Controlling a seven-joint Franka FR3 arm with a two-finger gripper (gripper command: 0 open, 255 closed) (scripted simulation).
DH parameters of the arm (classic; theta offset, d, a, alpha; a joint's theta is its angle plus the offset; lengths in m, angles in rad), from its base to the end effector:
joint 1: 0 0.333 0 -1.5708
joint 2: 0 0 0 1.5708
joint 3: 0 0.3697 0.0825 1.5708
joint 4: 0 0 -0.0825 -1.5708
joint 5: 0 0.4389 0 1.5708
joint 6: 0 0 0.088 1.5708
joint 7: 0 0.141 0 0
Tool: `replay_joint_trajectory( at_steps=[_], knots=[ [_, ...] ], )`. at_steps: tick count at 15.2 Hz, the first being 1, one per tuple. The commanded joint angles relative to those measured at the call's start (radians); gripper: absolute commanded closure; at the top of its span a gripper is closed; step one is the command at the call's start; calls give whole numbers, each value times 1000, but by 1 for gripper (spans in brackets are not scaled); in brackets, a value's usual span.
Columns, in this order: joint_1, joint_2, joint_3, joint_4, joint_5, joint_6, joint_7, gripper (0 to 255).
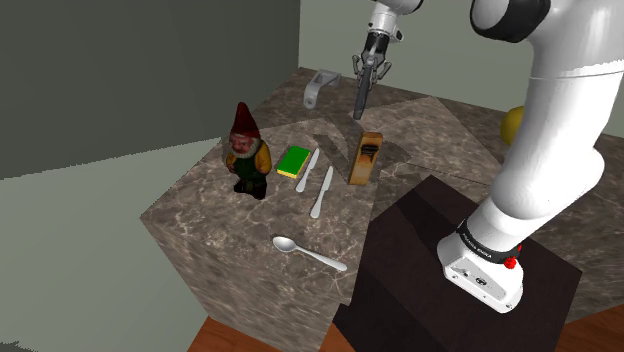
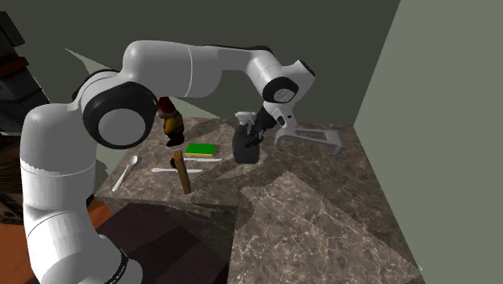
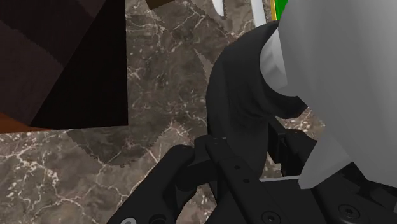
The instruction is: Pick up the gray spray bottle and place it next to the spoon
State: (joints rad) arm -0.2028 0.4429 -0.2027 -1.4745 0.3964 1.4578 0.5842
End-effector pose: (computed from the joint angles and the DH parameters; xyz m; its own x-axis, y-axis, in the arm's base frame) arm 0.6666 -0.2016 0.4059 0.4364 -0.7377 -0.5152 -0.8603 -0.5097 0.0011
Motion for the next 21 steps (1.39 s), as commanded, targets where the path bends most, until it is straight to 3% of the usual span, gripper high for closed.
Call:
replay_joint_trajectory(
  at_steps=[1,10,21],
  knots=[
    [27,-95,1,-117,-8,29,15,255],
    [109,-433,38,-461,-25,84,128,255],
    [175,-796,136,-727,14,61,319,255]
  ],
)
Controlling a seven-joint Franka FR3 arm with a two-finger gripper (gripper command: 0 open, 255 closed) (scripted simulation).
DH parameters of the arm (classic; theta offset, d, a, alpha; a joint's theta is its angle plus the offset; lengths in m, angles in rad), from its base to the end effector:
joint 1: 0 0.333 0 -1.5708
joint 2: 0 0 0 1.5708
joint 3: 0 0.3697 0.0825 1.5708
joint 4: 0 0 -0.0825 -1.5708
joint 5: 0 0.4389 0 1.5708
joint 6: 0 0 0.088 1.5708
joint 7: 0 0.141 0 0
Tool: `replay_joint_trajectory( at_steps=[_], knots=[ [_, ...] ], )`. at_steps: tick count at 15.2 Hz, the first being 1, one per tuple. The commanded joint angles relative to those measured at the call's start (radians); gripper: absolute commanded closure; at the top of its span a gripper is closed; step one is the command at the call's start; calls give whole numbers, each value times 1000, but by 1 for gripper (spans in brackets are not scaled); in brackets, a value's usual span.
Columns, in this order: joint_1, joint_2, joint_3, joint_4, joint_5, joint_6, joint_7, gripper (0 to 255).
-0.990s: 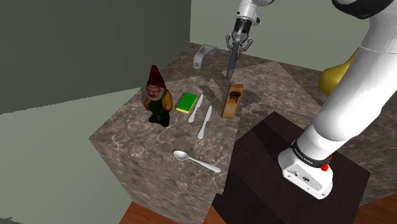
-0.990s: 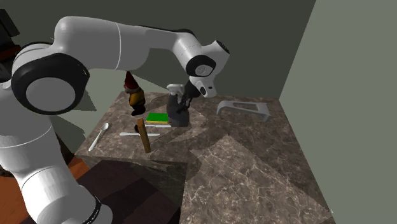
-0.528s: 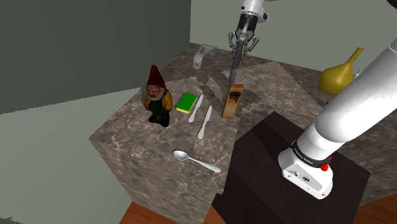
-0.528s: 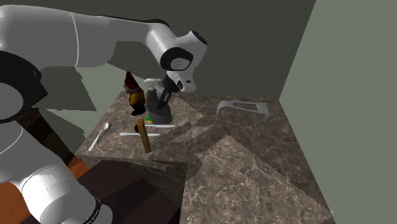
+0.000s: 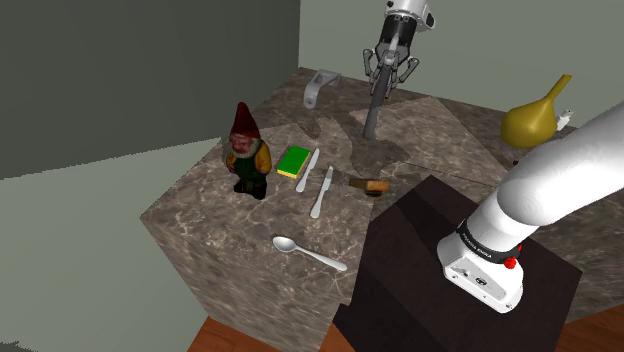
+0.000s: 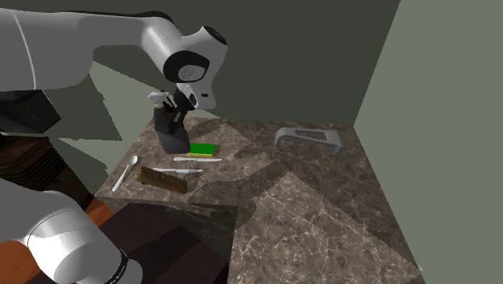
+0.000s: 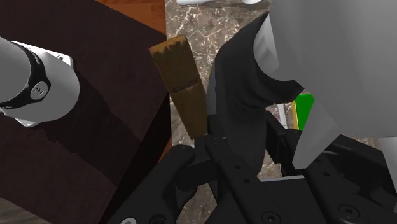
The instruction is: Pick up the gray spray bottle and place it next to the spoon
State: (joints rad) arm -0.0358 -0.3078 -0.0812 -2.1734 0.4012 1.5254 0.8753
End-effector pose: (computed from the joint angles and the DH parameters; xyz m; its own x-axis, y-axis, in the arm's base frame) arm 0.4530 0.0010 0.5114 0.4367 -0.7370 -0.5159 -0.8603 -0.5098 0.0000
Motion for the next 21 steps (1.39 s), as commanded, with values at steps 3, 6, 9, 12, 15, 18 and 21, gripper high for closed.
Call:
replay_joint_trajectory(
  at_steps=[3,6,9,12,15,18,21],
  knots=[
    [26,-134,48,-76,34,-25,87,255],
    [44,-218,84,-113,65,-47,149,255],
    [64,-296,122,-140,101,-71,214,255],
    [86,-367,161,-157,142,-94,283,255],
    [108,-430,202,-164,187,-117,354,255],
    [131,-483,244,-161,235,-137,428,255],
    [152,-530,289,-164,283,-144,494,255]
  ],
)
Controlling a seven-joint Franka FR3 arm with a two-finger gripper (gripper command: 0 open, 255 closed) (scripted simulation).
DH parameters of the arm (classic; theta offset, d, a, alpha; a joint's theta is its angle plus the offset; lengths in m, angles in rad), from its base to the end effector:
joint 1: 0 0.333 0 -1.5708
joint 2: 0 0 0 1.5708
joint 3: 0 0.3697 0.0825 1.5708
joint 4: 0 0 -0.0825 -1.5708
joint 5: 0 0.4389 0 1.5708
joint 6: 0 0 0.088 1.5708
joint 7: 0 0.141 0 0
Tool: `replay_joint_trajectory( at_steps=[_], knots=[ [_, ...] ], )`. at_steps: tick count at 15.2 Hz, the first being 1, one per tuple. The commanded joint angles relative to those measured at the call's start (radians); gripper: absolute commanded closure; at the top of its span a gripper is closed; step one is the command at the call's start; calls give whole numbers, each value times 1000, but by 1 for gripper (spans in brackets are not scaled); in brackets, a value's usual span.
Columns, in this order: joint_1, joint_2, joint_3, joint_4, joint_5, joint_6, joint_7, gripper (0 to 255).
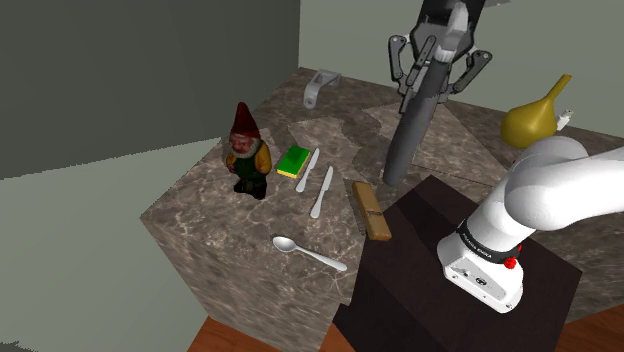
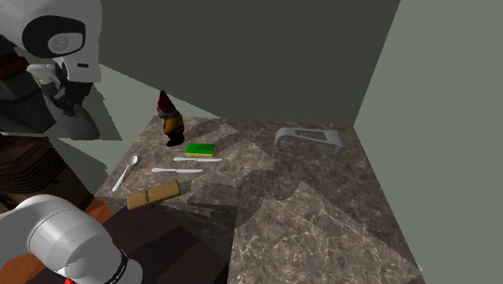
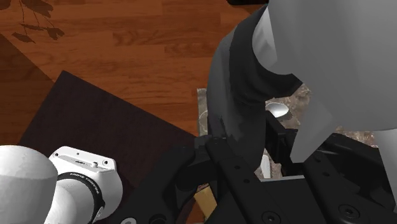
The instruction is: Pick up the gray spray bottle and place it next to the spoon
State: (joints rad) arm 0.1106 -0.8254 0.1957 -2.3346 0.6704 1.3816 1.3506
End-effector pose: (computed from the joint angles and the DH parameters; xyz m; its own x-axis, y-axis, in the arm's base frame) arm 0.2455 0.2037 0.6166 0.4386 -0.7369 -0.5144 -0.8594 -0.5112 -0.0005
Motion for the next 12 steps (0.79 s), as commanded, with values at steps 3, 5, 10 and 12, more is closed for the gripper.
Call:
replay_joint_trajectory(
  at_steps=[3,5,10,12],
  knots=[
    [6,-24,20,-48,19,28,1,255],
    [6,-32,26,-77,22,47,-11,255],
    [7,-47,41,-148,33,95,-41,255],
    [8,-51,48,-176,38,115,-53,255]
  ],
)
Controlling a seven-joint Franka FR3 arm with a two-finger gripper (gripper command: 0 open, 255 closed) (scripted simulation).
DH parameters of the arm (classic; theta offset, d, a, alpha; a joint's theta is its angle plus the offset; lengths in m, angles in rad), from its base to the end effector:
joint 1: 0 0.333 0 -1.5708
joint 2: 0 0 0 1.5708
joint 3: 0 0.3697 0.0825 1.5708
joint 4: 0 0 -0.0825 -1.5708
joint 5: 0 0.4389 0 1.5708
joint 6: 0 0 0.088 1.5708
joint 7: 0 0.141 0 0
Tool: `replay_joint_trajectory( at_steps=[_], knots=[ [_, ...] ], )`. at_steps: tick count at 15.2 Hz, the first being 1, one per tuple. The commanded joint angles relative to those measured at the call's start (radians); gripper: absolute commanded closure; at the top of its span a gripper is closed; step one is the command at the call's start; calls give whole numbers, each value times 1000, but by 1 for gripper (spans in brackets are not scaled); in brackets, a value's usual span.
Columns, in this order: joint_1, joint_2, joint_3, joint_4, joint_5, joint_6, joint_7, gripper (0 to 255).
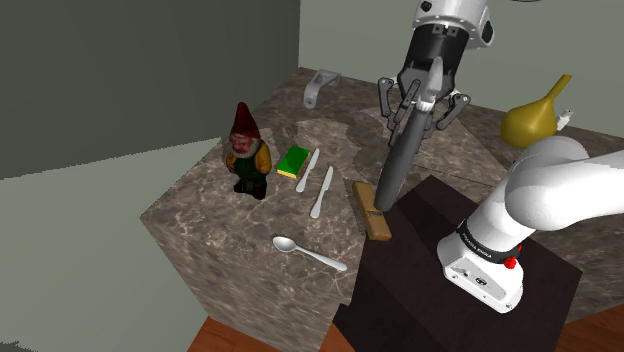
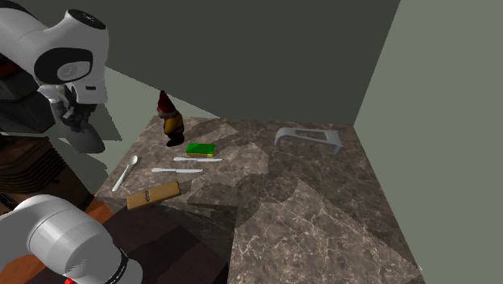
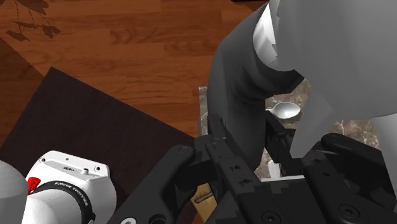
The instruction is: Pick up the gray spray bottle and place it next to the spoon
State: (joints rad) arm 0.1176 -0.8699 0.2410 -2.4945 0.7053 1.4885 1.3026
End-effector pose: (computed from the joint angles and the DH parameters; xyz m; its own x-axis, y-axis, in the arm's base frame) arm 0.2386 0.2106 0.5512 0.4361 -0.7374 -0.5158 -0.8603 -0.5098 0.0013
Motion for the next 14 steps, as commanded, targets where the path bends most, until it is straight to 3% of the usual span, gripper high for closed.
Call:
replay_joint_trajectory(
  at_steps=[1,14],
  knots=[
    [2,-9,6,-29,6,18,-11,255],
    [11,-13,57,-192,52,157,-91,255]
  ],
)
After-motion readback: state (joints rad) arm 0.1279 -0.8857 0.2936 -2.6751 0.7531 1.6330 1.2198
